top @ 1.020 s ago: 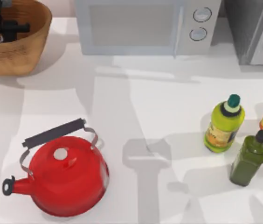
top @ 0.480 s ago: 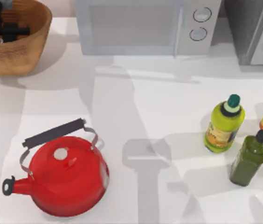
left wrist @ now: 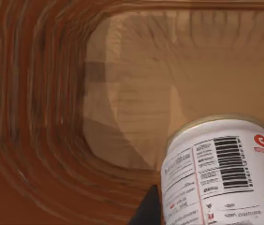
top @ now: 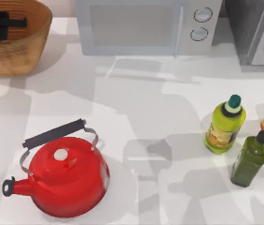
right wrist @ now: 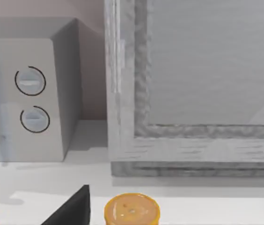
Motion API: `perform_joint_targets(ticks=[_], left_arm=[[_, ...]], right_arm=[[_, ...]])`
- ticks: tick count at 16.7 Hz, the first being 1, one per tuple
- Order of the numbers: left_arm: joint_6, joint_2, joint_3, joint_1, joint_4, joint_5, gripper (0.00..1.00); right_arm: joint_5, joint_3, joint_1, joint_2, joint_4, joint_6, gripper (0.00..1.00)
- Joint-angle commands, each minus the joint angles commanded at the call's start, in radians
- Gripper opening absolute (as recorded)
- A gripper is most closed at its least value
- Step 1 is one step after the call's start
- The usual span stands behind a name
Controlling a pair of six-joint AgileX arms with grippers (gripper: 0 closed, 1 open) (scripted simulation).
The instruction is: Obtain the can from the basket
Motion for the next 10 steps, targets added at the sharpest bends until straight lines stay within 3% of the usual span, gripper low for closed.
perform_joint_targets(ticks=[5,10], left_arm=[[-0.013,-0.453,-0.508,-0.012,0.248,-0.056,0.00],[-0.045,-1.107,-0.862,-0.005,0.508,-0.067,0.00]], right_arm=[[0.000,0.000,0.000,0.000,0.000,0.000,1.00],[0.000,0.000,0.000,0.000,0.000,0.000,1.00]])
